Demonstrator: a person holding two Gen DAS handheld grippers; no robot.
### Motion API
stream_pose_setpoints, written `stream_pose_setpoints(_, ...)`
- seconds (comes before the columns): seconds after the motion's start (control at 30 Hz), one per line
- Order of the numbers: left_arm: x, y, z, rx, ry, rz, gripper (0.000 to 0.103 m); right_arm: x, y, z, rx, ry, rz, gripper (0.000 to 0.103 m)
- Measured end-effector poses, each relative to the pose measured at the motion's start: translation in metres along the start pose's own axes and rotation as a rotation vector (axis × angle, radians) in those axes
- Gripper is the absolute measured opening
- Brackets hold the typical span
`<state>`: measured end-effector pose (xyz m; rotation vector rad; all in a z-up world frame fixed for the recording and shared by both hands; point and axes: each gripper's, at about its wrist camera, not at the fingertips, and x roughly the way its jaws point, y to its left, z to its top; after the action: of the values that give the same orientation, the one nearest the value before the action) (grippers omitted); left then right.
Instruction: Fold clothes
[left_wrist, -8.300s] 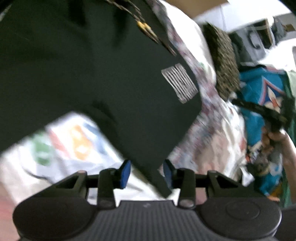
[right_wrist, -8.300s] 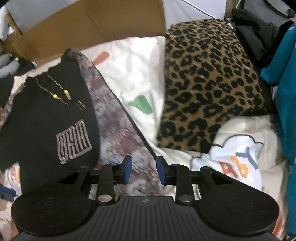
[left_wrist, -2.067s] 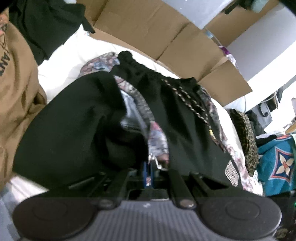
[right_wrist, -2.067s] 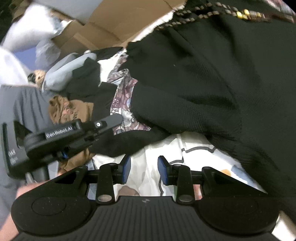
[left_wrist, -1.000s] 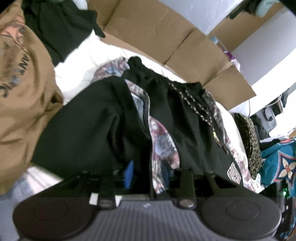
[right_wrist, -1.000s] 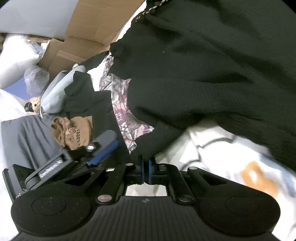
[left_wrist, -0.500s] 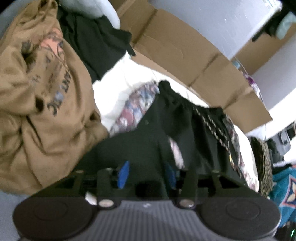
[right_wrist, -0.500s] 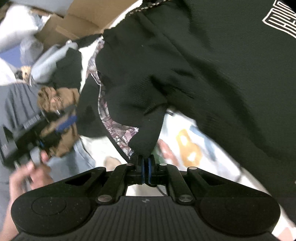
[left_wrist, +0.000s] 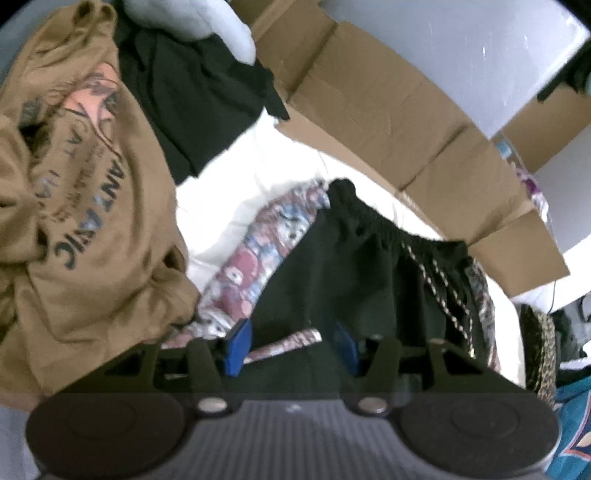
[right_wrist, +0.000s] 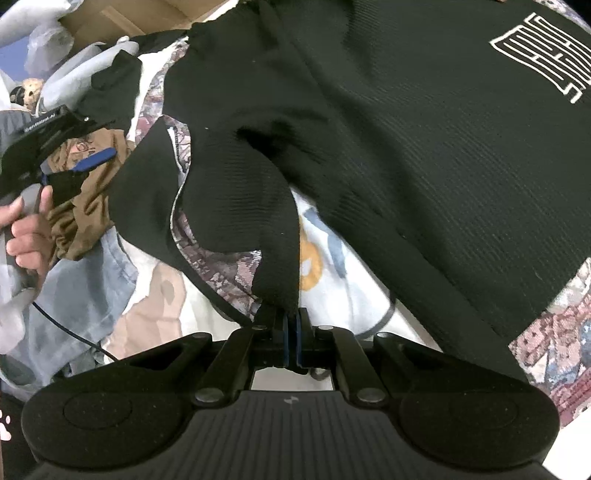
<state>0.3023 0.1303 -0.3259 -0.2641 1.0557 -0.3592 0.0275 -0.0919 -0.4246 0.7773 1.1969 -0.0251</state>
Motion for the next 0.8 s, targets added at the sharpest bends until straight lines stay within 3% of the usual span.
stream_pose_setpoints(0.13, 0.011, -0.021, -0.006, 0.071, 0.028, 0.071, 0.056, 0.002, -0.001, -0.001, 0.011, 0.001, 0.002, 0.001)
stream_pose_setpoints(0.27, 0.029, -0.038, -0.009, 0.159, 0.042, 0.189, 0.059, 0.005, -0.004, -0.002, 0.031, -0.001, 0.005, 0.001)
stream_pose_setpoints(0.37, 0.037, -0.044, -0.010, 0.177, 0.059, 0.188, 0.068, 0.006, -0.005, -0.002, 0.041, -0.003, 0.007, 0.001)
stream_pose_setpoints(0.6, 0.061, -0.050, -0.012, 0.238, 0.091, 0.236, 0.071, 0.007, -0.005, -0.002, 0.052, -0.011, 0.006, 0.002)
stream_pose_setpoints(0.7, 0.058, -0.041, -0.013, 0.212, 0.102, 0.228, 0.058, 0.006, -0.004, -0.003, 0.046, -0.018, 0.001, 0.002)
stream_pose_setpoints(0.8, 0.044, -0.036, -0.017, 0.225, 0.109, 0.223, 0.035, 0.004, -0.004, -0.003, 0.054, -0.023, 0.003, 0.002)
